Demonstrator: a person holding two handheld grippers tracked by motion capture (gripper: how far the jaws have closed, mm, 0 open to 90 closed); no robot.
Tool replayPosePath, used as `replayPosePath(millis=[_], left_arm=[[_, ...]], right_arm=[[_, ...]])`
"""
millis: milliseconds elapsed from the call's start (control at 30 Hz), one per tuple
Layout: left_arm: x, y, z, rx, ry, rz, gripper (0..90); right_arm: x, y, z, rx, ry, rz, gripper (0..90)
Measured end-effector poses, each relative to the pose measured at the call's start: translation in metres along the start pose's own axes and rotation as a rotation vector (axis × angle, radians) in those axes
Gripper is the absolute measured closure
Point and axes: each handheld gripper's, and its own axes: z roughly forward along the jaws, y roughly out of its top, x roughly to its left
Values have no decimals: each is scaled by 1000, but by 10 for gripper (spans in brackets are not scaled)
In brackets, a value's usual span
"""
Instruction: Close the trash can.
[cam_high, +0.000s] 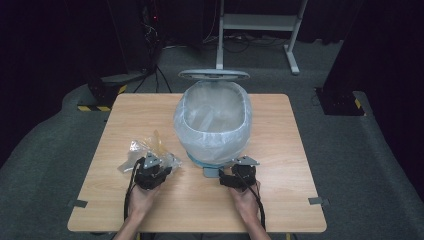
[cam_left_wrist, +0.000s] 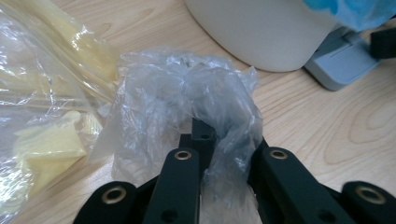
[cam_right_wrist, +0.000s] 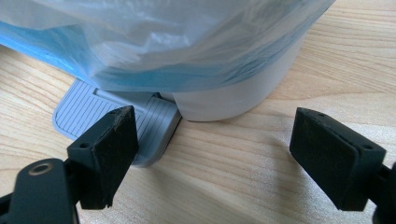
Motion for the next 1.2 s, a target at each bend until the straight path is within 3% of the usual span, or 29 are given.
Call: replayPosePath(millis=[200, 433, 633, 933, 1200], left_arm=[[2, 7, -13, -18, -20, 18, 818], [9, 14, -27, -44, -45, -4, 818], [9, 22, -37, -35, -48, 36, 817], [20, 40, -58, -86, -109, 2, 818], [29, 56, -74, -121, -103, -5, 818]], right_arm=[[0, 0, 0, -1, 1, -1, 156], [0, 0, 0, 0, 8, 1, 160], [-1, 0, 0, 1, 10, 4, 160], [-1, 0, 0, 2, 10, 4, 160], [-1, 0, 0, 1, 10, 3, 160]])
